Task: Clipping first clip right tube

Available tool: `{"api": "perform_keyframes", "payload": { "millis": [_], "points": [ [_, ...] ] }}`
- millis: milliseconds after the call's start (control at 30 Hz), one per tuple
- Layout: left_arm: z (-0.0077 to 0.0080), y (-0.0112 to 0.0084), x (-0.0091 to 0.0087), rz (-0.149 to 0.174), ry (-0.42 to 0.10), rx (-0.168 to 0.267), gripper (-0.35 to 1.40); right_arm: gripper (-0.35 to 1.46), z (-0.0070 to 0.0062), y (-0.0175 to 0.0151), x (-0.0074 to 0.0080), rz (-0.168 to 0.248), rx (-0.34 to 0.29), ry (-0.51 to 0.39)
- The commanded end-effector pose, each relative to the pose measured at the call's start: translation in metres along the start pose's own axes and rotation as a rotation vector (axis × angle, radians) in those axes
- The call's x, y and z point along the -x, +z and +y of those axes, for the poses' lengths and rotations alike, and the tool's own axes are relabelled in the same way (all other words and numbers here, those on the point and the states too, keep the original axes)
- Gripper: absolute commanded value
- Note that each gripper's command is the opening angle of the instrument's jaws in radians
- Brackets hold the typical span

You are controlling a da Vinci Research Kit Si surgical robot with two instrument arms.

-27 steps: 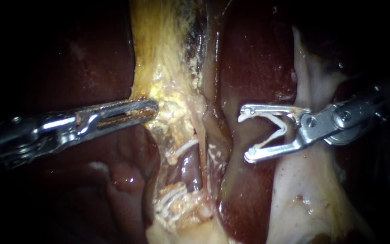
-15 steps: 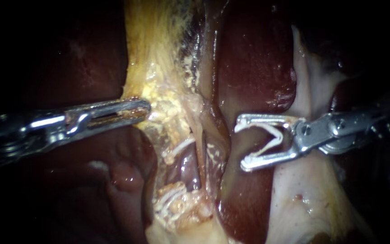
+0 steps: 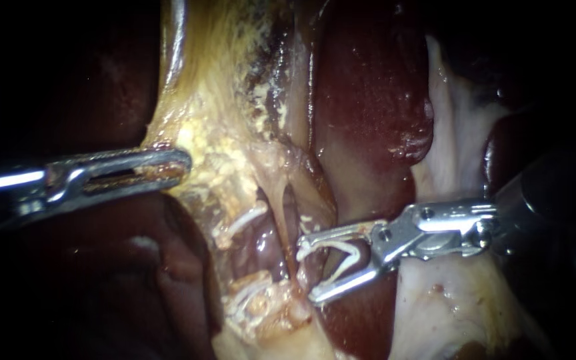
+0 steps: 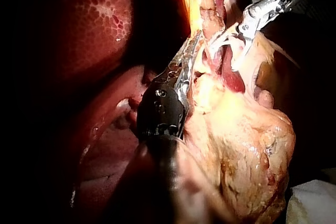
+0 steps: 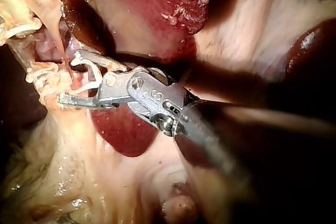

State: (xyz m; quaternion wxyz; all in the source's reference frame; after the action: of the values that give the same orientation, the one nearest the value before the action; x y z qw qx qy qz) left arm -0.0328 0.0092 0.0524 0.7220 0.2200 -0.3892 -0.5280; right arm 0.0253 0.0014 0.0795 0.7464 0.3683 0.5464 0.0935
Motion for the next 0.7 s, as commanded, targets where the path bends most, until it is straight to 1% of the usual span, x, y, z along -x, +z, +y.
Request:
{"api": "perform_keyframes", "payload": {
  "millis": [33, 167, 333, 367, 433, 567, 600, 700],
  "points": [
    [-0.0001, 0.0000, 0.0000, -0.001, 0.000, 0.002, -0.35, 0.60, 0.0003, 0.0001, 0.0001, 0.001, 0.002, 0.006],
    [-0.0002, 0.0000, 0.0000, -0.001, 0.000, 0.002, -0.35, 0.60, 0.0010, 0.0014, 0.0005, 0.000, 0.006, 0.009],
    [-0.0002, 0.0000, 0.0000, -0.001, 0.000, 0.002, -0.35, 0.59, 0.0015, 0.0039, 0.0010, -0.010, -0.029, 0.028],
    [-0.0002, 0.0000, 0.0000, -0.001, 0.000, 0.002, -0.35, 0.59, 0.0016, 0.0045, 0.0011, -0.018, -0.043, 0.040],
    [-0.0002, 0.0000, 0.0000, -0.001, 0.000, 0.003, -0.35, 0.59, 0.0018, 0.0052, 0.0012, -0.007, -0.074, 0.040],
    [-0.0001, -0.0001, 0.0000, -0.001, 0.000, 0.002, -0.35, 0.55, 0.0015, 0.0053, 0.0012, 0.051, -0.173, 0.059],
    [-0.0001, -0.0001, 0.0000, -0.001, 0.000, 0.002, -0.35, 0.54, 0.0013, 0.0052, 0.0012, 0.055, -0.191, 0.060],
    [-0.0001, -0.0001, 0.0000, -0.001, 0.000, 0.002, -0.35, 0.53, 0.0007, 0.0051, 0.0013, 0.047, -0.237, 0.062]
  ]
}}
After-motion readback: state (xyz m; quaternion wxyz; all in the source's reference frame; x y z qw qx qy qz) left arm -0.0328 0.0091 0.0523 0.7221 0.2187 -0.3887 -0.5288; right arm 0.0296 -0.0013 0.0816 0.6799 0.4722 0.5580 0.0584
